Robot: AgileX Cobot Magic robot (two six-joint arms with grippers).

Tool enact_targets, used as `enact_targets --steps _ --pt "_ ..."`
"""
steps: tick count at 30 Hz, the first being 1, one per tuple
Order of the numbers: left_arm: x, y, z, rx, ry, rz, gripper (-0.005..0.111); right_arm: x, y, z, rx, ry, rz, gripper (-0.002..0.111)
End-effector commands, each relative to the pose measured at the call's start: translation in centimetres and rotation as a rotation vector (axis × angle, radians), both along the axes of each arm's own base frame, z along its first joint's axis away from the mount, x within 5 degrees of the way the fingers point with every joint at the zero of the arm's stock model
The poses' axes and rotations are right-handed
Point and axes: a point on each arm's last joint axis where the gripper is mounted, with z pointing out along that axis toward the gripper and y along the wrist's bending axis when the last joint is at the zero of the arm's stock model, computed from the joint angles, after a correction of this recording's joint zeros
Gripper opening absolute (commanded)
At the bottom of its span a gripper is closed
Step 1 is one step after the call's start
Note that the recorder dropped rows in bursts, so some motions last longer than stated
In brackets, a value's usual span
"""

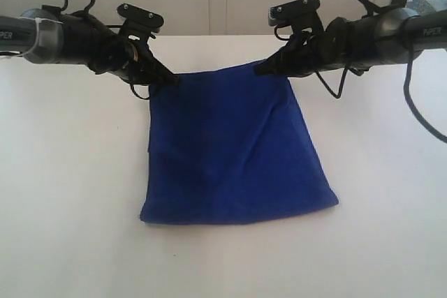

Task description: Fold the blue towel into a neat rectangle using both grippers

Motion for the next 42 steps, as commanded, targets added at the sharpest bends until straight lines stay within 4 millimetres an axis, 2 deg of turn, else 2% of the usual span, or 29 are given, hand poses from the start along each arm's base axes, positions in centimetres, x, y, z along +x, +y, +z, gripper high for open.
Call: enact_targets --steps 1,5,6,9,11,14,16,19,21,22,25,28,31,34,38,42 --pt "0.3 -0.3 0.3 -0.025 -0.044 -0.022 0.0 0.5 -0.5 -1.1 -0.03 -0.023 -0.006 0.0" --pt "0.6 -0.6 0.2 -0.05 -0.075 -0.04 0.0 0.8 -0.6 -1.3 -0.038 -0.06 -0.015 0.0" --pt "0.6 -0.6 -0.2 -0.046 -0.066 -0.039 0.006 0.8 -0.7 -1.2 -0.046 -0.07 -0.013 0.003" --pt "0.7 -0.6 -1.3 -0.037 -0.046 -0.039 0.032 0.8 -0.7 -1.2 -0.068 -0.073 0.003 0.017" --pt "0.7 -0.6 -1.7 -0.035 -0.04 -0.04 0.045 0.8 -0.7 -1.2 -0.072 -0.074 0.006 0.029" --pt "0.7 -0.6 -1.7 -0.022 -0.042 -0.051 0.052 0.8 -0.7 -1.2 -0.072 -0.074 0.006 0.044" --pt "0.7 -0.5 -1.5 -0.008 -0.049 -0.059 0.052 0.8 -0.7 -1.1 -0.071 -0.077 0.006 0.048" --pt "0.7 0.5 -0.5 0.014 -0.03 -0.026 0.052 0.6 -0.6 0.2 -0.061 -0.084 0.009 0.049" --pt "0.4 1.9 0.8 0.056 0.007 0.02 0.052 0.3 -0.5 1.6 -0.054 -0.08 0.02 0.047" --pt "0.2 2.8 1.5 0.081 0.036 0.054 0.052 -0.2 -0.7 2.7 -0.047 -0.059 0.03 0.044" --pt "-1.0 3.8 3.2 0.14 0.107 0.109 0.05 -1.1 -1.1 4.1 -0.031 0.019 0.054 0.031" --pt "-2.4 4.4 4.9 0.161 0.184 0.165 0.038 -2.5 -1.7 5.3 -0.012 0.128 0.082 0.014" --pt "-4.0 4.4 6.5 0.13 0.278 0.17 0.017 -4.0 -2.1 6.5 0.012 0.245 0.112 0.0" --pt "-5.7 3.9 7.6 0.108 0.374 0.101 0.0 -5.7 -1.9 7.7 0.043 0.351 0.134 0.0" --pt "-8.2 3.0 8.6 0.072 0.451 0.027 0.0 -7.8 -1.6 9.6 0.086 0.439 0.137 0.0" --pt "-11.8 2.0 8.8 0.081 0.471 -0.027 0.0 -10.5 -1.9 10.7 0.111 0.445 0.106 0.0"
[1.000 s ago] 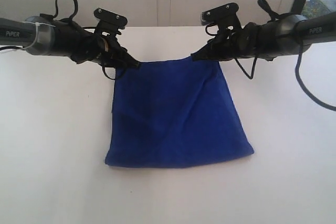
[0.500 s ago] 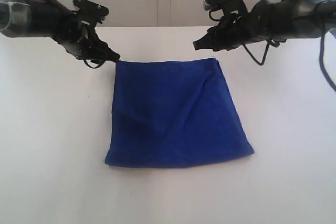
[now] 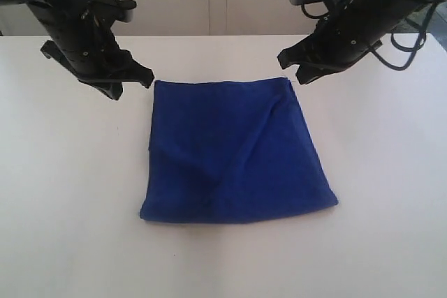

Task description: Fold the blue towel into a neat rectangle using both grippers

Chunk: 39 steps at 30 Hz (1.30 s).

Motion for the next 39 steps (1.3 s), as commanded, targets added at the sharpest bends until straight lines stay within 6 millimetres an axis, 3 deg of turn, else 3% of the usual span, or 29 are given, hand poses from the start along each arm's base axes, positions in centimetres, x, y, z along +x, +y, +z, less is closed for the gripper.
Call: enact_targets --steps 1,7,13,19,29,39 --pt "-4.4 -1.3 0.5 -0.01 0.042 -0.076 0.0 -3.3 -0.3 1.3 0.02 0.024 -0.031 0.0" --pt "-8.6 -3.3 -0.8 -0.037 0.015 -0.165 0.0 -7.7 -0.5 0.5 0.021 0.016 -0.052 0.0" --pt "-10.0 -4.4 -3.6 -0.066 0.003 -0.189 0.0 -10.9 0.9 -3.4 0.022 0.076 -0.036 0.0" --pt "-10.3 -4.1 -6.0 -0.063 0.011 -0.187 0.0 -11.9 2.1 -6.1 -0.003 0.064 -0.02 0.0" --pt "-10.3 -4.2 -8.7 -0.049 0.066 -0.171 0.0 -12.3 1.8 -10.3 -0.034 0.192 -0.081 0.0" --pt "-10.3 -4.2 -8.8 -0.045 0.073 -0.17 0.0 -14.0 1.6 -11.3 -0.03 0.361 -0.138 0.0"
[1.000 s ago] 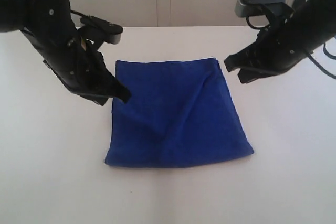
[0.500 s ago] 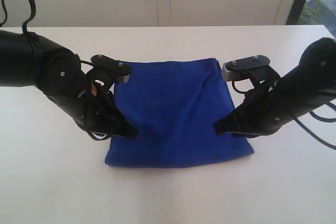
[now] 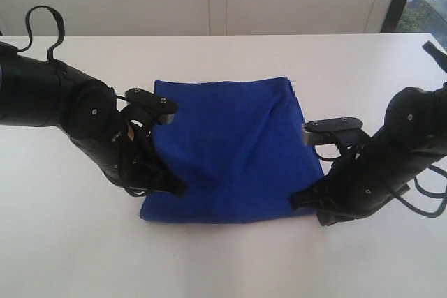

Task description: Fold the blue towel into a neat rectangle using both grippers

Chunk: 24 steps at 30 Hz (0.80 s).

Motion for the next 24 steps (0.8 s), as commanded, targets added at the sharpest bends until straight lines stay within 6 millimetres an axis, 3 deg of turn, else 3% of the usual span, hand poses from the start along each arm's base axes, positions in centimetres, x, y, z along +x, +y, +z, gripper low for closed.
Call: enact_targets --steps 1,5,8,12,17,24 --pt "-0.4 0.0 -0.2 0.007 0.024 0.005 0.0 -0.8 0.0 -0.3 0.0 0.076 -0.023 0.0" --pt "-0.5 0.1 -0.2 0.016 0.034 0.002 0.0 -0.9 0.0 0.1 -0.001 0.075 -0.039 0.0" --pt "-0.9 0.4 1.8 -0.014 -0.004 -0.001 0.0 -0.9 -0.1 3.0 0.023 -0.04 -0.038 0.0" --pt "-1.2 1.2 4.1 -0.044 -0.04 0.019 0.0 -0.5 -1.2 5.3 0.014 -0.147 -0.056 0.0" --pt "0.0 3.5 2.6 -0.009 0.072 0.185 0.0 0.8 -1.9 3.5 -0.003 -0.153 -0.104 0.0" --pt "-0.2 3.1 2.5 -0.064 0.122 0.236 0.0 1.1 -1.9 2.6 -0.003 -0.133 -0.124 0.004"
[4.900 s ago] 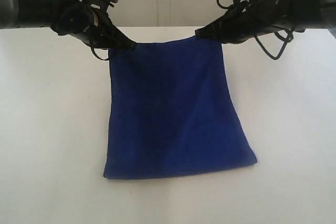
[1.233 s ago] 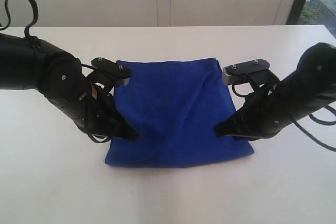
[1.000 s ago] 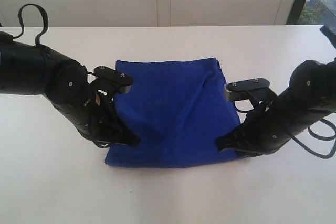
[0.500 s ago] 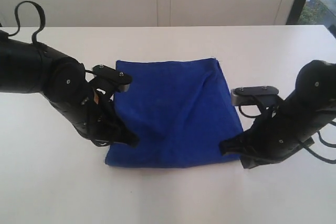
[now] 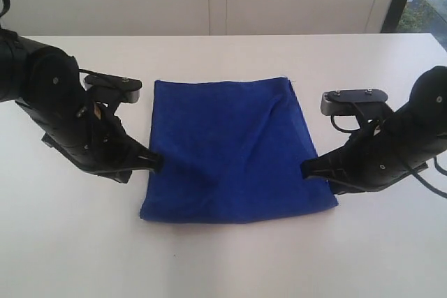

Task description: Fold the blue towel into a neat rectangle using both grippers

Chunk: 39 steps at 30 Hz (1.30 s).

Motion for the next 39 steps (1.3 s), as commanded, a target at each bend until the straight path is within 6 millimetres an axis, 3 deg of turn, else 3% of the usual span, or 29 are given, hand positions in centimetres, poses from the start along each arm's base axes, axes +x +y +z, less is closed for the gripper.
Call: enact_targets --steps 1,6,13,16,22,28,36,39 --pt "-0.4 -0.1 -0.1 -0.043 0.059 0.053 0.0 0.3 -0.2 0.0 0.001 -0.018 -0.019 0.008" --pt "-0.6 -0.4 -0.1 -0.075 0.078 0.054 0.002 0.4 -0.2 0.0 0.0 -0.035 -0.022 0.025" --pt "-0.9 -0.5 -0.6 -0.084 0.095 0.044 0.033 0.7 -0.1 -0.9 -0.002 -0.012 -0.027 0.026" --pt "-1.4 -0.3 -1.7 -0.093 0.111 0.064 0.038 0.8 -0.1 -1.7 -0.001 0.016 -0.033 0.026" --pt "-2.5 -0.4 -3.0 -0.104 0.095 0.063 0.038 0.9 -0.1 -2.1 -0.004 0.024 -0.035 0.023" --pt "-3.1 -1.1 -3.6 -0.145 0.059 0.08 0.038 0.9 -0.1 -2.1 -0.004 0.024 -0.035 0.0" --pt "-3.3 -0.9 -3.9 -0.135 0.067 0.074 0.037 0.1 0.0 -2.3 0.002 0.103 -0.027 0.0" --pt "-3.4 -0.9 -3.9 -0.135 0.068 0.074 0.028 0.0 0.0 -2.4 0.008 0.123 -0.045 0.0"
